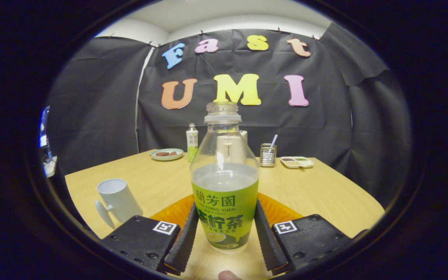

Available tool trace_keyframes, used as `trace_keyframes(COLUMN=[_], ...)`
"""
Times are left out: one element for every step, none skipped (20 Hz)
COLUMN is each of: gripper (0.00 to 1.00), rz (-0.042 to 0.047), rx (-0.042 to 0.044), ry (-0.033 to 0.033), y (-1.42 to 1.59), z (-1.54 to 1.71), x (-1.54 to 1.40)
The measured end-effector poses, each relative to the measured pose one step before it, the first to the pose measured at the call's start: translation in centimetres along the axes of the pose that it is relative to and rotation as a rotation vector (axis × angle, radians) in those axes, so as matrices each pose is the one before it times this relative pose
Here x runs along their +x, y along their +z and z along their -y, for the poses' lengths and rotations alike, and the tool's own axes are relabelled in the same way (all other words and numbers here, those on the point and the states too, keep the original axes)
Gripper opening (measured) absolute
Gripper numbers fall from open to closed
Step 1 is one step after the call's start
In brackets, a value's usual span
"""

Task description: Take the bottle from table, then pour the juice into the cup, finally place the bottle on the coaster

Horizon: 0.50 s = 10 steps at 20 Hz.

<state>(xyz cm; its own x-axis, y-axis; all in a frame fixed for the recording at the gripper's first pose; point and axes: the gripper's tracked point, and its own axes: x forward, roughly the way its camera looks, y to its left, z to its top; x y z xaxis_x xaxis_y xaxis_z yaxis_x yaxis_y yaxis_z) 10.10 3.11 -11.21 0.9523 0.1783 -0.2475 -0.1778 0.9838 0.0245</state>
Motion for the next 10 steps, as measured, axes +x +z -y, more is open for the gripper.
trace_keyframes(gripper=[0.76, 0.76, 0.76, 0.76, 0.76, 0.76, 0.76, 0.76, 0.76, 0.76], rz=[0.00327, -0.00670, -0.00225, -0.00164, -0.00519, 0.00109, 0.00284, 0.00356, -0.00104, -0.00417], rx=[-0.00622, -0.01456, -0.01628, -0.02535, -0.02933, -0.02900, -0.02954, -0.03048, -0.03632, -0.04097], ry=[0.00010, -0.00107, -0.00271, -0.00512, -0.00451, -0.00276, -0.00045, -0.00207, -0.00237, -0.00280], y=[0.219, 0.179, 0.217, 0.309, 0.195, 0.361, 0.430, 0.440, 0.319, 0.388], z=[0.033, 0.160, 0.003, 0.038, 0.055, -0.091, -0.152, -0.226, -0.157, -0.321], x=[-0.144, -0.089, -0.033, -0.041, -0.140, -0.147, -0.138, -0.061, 0.067, 0.122])
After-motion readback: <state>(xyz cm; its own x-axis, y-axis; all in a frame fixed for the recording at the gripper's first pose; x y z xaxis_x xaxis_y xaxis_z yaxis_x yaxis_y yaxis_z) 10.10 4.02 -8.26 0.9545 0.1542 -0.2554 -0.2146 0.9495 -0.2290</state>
